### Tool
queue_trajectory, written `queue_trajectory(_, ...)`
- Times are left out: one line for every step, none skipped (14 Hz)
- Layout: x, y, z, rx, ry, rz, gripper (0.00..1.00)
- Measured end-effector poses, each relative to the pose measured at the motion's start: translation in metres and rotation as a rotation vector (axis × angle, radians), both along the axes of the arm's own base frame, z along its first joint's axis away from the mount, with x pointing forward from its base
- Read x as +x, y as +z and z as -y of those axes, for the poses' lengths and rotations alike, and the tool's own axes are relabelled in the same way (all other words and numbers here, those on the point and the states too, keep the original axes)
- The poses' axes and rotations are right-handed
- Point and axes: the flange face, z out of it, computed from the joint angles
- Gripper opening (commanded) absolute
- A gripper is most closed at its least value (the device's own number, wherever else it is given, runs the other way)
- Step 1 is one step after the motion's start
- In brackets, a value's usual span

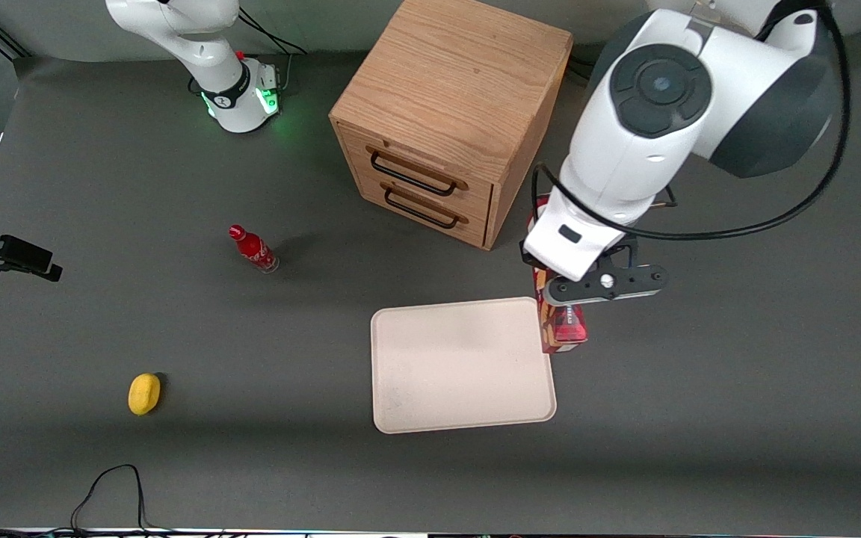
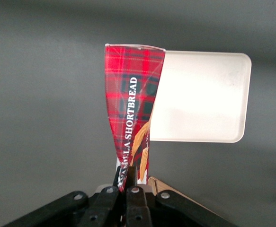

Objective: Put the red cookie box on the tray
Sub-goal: 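Carry the held box with the left gripper toward the white tray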

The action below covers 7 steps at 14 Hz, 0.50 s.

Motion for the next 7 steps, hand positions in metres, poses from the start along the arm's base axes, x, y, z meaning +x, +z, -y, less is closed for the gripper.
queue_trajectory(0.005,-0.014,0.000,0.009,-0.004,-0.010,0.00)
queue_trajectory(0.016,-0.035,-0.001,0.020,-0.008,-0.015,0.00)
queue_trajectory(0.027,-0.058,-0.002,0.033,-0.015,-0.015,0.00)
queue_trajectory(0.038,-0.082,-0.002,0.045,-0.018,-0.009,0.00)
queue_trajectory(0.049,-0.108,0.000,0.048,-0.021,-0.002,0.00)
queue_trajectory(0.058,-0.135,0.001,0.044,-0.023,0.009,0.00)
queue_trajectory(0.065,-0.160,0.002,0.035,-0.026,0.029,0.00)
